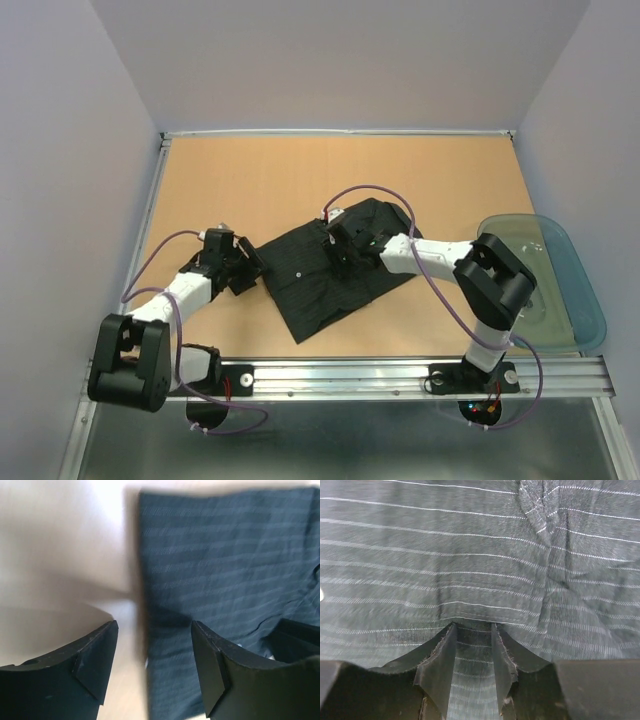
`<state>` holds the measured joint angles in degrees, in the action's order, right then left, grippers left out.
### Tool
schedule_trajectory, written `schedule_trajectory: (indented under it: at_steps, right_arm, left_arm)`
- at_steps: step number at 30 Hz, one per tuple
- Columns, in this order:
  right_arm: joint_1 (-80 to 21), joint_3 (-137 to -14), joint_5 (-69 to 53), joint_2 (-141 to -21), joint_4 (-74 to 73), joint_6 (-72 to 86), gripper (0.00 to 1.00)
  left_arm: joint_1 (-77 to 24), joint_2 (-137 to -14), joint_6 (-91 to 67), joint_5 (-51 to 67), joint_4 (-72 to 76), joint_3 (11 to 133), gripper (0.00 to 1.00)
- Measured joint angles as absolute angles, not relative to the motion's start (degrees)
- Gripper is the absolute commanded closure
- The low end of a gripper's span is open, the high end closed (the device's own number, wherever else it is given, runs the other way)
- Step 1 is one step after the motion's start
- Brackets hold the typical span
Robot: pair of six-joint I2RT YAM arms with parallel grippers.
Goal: Fold and stack the long sleeve shirts
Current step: Fold the shirt
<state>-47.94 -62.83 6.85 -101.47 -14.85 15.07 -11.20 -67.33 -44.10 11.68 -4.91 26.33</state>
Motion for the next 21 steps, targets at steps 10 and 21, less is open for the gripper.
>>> schedule_trajectory:
  at_steps: [10,21]
  right_arm:
    - [-42.1,-69.0,6.6,-109.2,-10.4,13.5,0.50]
    - [-45.5,-69.8,6.2,-98.3,-10.9,4.3,0.39]
  left_arm:
    - [-11.3,-86.9,-41.8,9.7,1.2,42.1,0.29]
    - [-11.3,-72.6,-40.6,8.6,1.1,39.4,0.21]
